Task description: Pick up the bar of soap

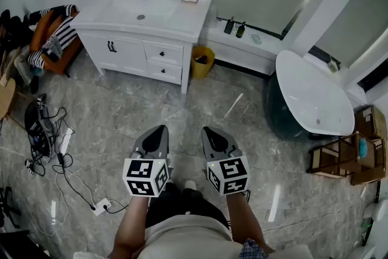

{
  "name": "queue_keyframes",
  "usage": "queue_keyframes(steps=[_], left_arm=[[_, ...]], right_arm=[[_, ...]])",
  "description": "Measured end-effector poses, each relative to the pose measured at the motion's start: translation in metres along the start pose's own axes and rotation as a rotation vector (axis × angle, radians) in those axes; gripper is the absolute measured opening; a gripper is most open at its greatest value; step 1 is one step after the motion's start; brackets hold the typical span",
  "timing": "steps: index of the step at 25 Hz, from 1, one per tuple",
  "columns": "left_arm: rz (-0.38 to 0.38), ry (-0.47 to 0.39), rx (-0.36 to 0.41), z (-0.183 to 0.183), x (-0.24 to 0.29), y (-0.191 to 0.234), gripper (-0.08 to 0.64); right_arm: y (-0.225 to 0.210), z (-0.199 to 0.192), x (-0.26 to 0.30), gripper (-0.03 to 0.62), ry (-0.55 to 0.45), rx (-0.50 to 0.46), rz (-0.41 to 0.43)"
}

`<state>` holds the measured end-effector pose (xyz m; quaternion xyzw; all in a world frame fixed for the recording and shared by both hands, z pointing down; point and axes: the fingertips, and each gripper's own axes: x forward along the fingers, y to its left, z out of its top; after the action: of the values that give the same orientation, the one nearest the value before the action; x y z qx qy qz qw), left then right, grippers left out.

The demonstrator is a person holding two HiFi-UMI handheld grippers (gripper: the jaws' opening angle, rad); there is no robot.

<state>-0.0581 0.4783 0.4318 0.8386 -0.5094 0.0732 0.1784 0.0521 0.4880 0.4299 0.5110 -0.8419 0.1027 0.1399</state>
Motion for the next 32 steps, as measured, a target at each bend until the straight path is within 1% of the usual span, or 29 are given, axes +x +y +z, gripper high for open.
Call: queue_keyframes(steps=[4,10,14,16,18,19,20,23,26,29,32], left_arm=[[-0.014,-0.019,0.015,0.005,0.005,-0.009,0.008],[-0.013,-0.032,0.043,0.011,0.007,-0.013,0.008],[-0.004,-0.037,0.034,0.015,0.008,-0.013,0.008],[-0.004,-0.037,0.031,0.015,0.009,-0.016,0.008],[-0.009,-0.031,0.033,0.012,0.009,-0.019,0.008],[-0.012,-0.027,0.033,0.011,0.009,-0.021,0.008],[-0.013,-0.024,0.031,0.009,0.01,-0.022,0.008],[-0.008,-0.017,0.023,0.007,0.013,-0.024,0.008],[0.004,-0.015,0.024,0.007,0.016,-0.026,0.008],[0.009,-0.015,0.023,0.007,0.02,-0.031,0.008],[0.013,-0.015,0.026,0.008,0.024,-0.037,0.008]], right_arm=[[-0.001,0.002,0.002,0.012,-0.006,-0.002,-0.004],[-0.003,0.006,0.002,0.012,-0.018,-0.004,-0.007],[-0.003,0.005,0.002,0.012,-0.012,-0.016,0.009],[-0.003,0.006,0.001,0.014,-0.029,-0.002,0.029],[-0.004,0.008,-0.001,0.017,-0.054,0.023,0.031],[-0.004,0.008,-0.002,0.054,-0.06,0.027,0.032],[-0.004,0.008,-0.003,0.123,-0.062,0.022,0.039],[-0.002,0.011,-0.003,0.17,-0.071,-0.002,0.084],[-0.003,0.017,-0.004,0.2,-0.104,-0.012,0.112],[-0.009,0.021,-0.006,0.226,-0.127,-0.025,0.109],[-0.018,0.019,-0.007,0.255,-0.113,-0.044,0.104]])
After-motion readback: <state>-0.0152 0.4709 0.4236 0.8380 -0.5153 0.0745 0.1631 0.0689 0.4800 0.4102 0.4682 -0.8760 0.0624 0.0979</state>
